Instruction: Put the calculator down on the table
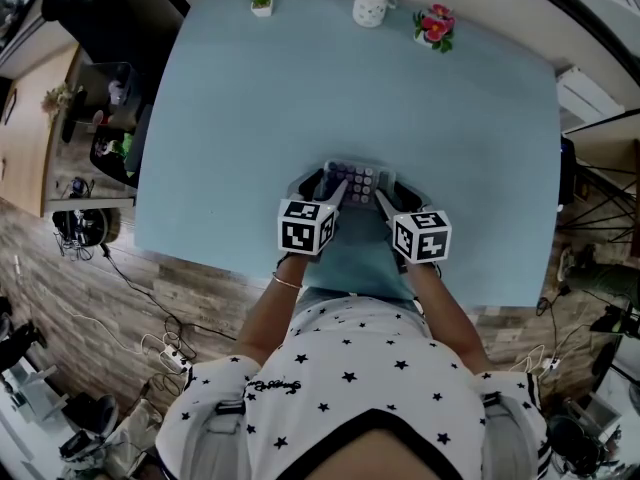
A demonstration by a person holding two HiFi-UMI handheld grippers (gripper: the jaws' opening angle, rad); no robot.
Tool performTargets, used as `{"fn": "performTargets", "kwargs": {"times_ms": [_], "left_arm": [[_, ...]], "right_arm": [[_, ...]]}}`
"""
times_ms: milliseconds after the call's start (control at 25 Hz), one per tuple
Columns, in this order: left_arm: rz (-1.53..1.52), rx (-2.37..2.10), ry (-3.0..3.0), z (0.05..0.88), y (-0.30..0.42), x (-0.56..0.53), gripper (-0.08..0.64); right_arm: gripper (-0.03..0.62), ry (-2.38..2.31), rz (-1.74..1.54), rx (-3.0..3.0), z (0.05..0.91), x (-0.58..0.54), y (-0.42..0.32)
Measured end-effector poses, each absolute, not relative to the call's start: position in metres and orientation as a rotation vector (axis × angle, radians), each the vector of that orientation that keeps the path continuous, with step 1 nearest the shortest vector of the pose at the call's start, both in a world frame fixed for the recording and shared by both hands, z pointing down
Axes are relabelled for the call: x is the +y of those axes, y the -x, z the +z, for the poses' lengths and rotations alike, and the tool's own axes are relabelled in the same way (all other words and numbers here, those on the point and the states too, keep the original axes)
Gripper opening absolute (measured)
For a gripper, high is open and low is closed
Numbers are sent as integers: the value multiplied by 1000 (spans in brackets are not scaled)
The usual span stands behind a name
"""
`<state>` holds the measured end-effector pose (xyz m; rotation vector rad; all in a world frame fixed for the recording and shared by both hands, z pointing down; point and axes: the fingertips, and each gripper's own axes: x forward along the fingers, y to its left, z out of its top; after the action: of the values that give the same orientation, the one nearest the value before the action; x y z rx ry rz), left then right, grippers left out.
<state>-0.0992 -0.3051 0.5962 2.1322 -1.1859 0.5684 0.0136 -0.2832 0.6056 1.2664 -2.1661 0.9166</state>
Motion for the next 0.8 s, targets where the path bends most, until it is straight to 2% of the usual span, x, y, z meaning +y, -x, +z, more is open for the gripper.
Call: {"fn": "performTargets", "kwargs": {"times_ms": [400, 800], "left_arm": [[531, -1168, -2123, 595, 101, -306, 230], [150, -1141, -2106, 531, 116, -309, 212]], "right_arm": [[195, -1294, 880, -2209, 598, -287, -16], [170, -1461, 900, -2354, 537, -294, -29]]}}
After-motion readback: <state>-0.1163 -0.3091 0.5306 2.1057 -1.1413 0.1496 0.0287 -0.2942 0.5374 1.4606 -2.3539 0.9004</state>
